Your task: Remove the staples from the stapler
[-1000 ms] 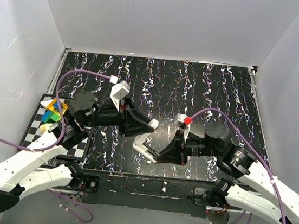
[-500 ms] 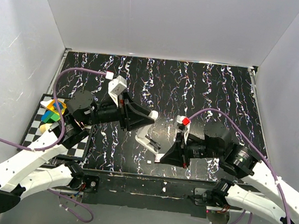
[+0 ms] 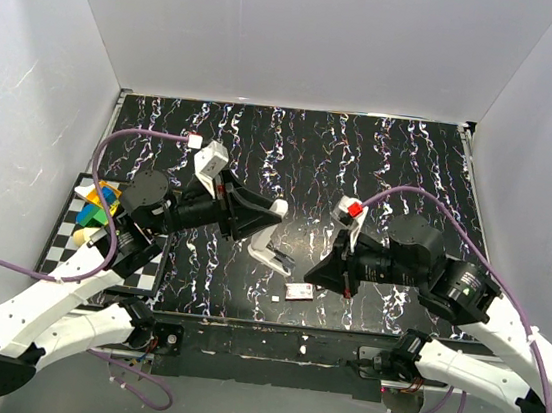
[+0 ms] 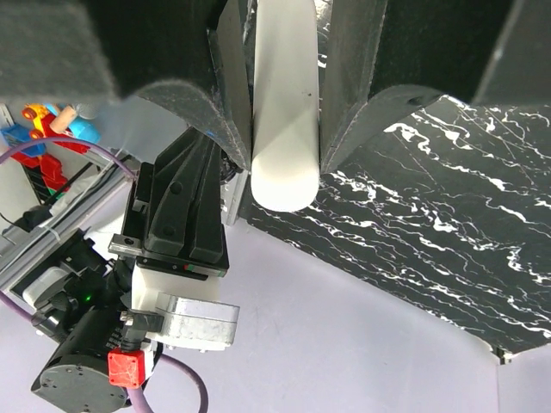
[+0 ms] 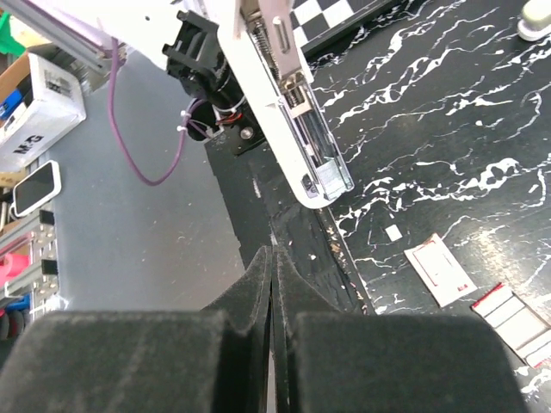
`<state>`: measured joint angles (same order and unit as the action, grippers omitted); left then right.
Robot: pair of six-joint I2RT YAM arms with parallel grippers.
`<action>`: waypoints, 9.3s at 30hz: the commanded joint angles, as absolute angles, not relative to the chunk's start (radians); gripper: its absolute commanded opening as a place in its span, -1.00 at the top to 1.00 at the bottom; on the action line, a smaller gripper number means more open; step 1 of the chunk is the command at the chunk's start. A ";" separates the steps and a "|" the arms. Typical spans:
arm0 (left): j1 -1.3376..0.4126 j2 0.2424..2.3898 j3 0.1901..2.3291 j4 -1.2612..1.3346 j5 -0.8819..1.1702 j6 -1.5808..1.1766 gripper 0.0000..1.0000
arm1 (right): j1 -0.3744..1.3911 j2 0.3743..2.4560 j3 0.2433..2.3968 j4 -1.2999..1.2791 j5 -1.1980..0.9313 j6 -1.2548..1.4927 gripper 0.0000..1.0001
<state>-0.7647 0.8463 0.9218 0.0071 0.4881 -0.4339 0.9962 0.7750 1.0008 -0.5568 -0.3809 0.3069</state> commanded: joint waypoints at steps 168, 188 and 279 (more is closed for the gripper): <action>-0.813 0.922 0.848 0.110 0.874 -0.580 1.00 | 0.946 1.160 1.414 -0.218 -0.773 0.331 0.97; -0.845 0.808 0.968 -0.143 0.534 -0.408 1.00 | 0.951 0.965 1.181 -0.324 -0.551 0.275 0.97; -0.551 1.717 1.353 -0.290 -0.192 -0.399 -0.38 | 0.930 0.890 0.833 -0.469 -0.092 0.417 0.12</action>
<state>-0.5472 1.8835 1.3582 -0.2802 -0.2810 -0.4225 0.9298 0.8722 0.7708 -0.4351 -0.0322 0.4580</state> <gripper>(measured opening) 0.678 0.424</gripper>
